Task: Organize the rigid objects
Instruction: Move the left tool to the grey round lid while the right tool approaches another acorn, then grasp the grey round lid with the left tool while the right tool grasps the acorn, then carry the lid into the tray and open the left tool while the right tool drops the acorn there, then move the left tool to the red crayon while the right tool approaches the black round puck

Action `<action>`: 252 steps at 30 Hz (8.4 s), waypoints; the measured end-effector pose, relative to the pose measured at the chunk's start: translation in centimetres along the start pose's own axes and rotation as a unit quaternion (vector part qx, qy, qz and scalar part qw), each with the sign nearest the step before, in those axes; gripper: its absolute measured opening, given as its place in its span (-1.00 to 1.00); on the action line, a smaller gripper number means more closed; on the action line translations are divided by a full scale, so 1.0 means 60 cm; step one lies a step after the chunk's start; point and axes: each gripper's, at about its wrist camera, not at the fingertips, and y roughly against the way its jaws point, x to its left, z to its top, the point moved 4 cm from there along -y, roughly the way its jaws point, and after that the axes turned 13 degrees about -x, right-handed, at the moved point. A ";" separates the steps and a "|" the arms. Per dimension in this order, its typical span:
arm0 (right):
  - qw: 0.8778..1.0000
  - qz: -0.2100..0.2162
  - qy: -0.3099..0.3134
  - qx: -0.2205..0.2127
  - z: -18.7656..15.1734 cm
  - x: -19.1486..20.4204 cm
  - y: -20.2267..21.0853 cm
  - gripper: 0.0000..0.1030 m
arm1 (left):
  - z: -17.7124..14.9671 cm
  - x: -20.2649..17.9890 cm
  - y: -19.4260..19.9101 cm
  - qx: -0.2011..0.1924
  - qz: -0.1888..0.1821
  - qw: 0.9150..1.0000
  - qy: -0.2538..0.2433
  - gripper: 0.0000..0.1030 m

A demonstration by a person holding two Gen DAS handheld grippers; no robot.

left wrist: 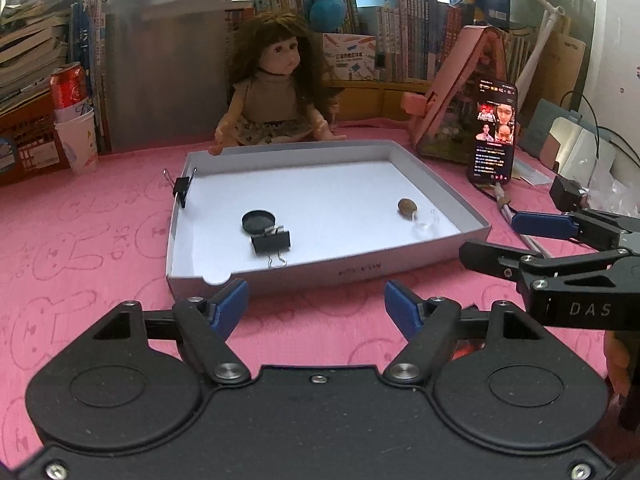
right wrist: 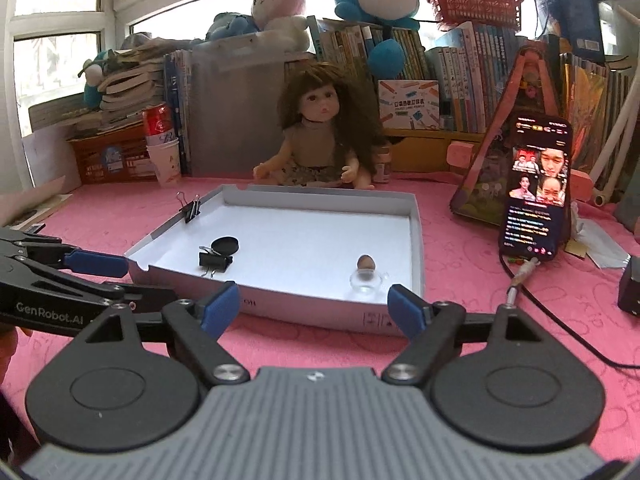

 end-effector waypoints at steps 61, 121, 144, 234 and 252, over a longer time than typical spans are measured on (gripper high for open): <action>0.998 -0.036 0.037 0.028 -0.100 0.006 0.055 0.04 | -0.106 0.002 0.076 0.005 0.020 1.000 -0.019 -0.18; 0.998 -0.053 -0.019 0.032 -0.038 -0.019 0.019 -0.47 | -0.031 0.037 0.040 -0.028 0.050 0.998 0.039 -0.42; 0.997 -0.036 -0.058 0.038 -0.002 -0.033 -0.057 -0.47 | 0.028 0.036 -0.032 -0.017 0.027 0.998 0.045 -0.42; 0.996 -0.014 -0.074 0.052 0.024 -0.071 -0.116 0.86 | 0.058 0.031 -0.098 0.011 -0.013 1.000 0.026 0.45; 0.998 -0.008 -0.052 0.022 -0.003 -0.043 -0.017 0.96 | 0.003 0.019 -0.012 0.009 -0.026 0.999 0.028 0.47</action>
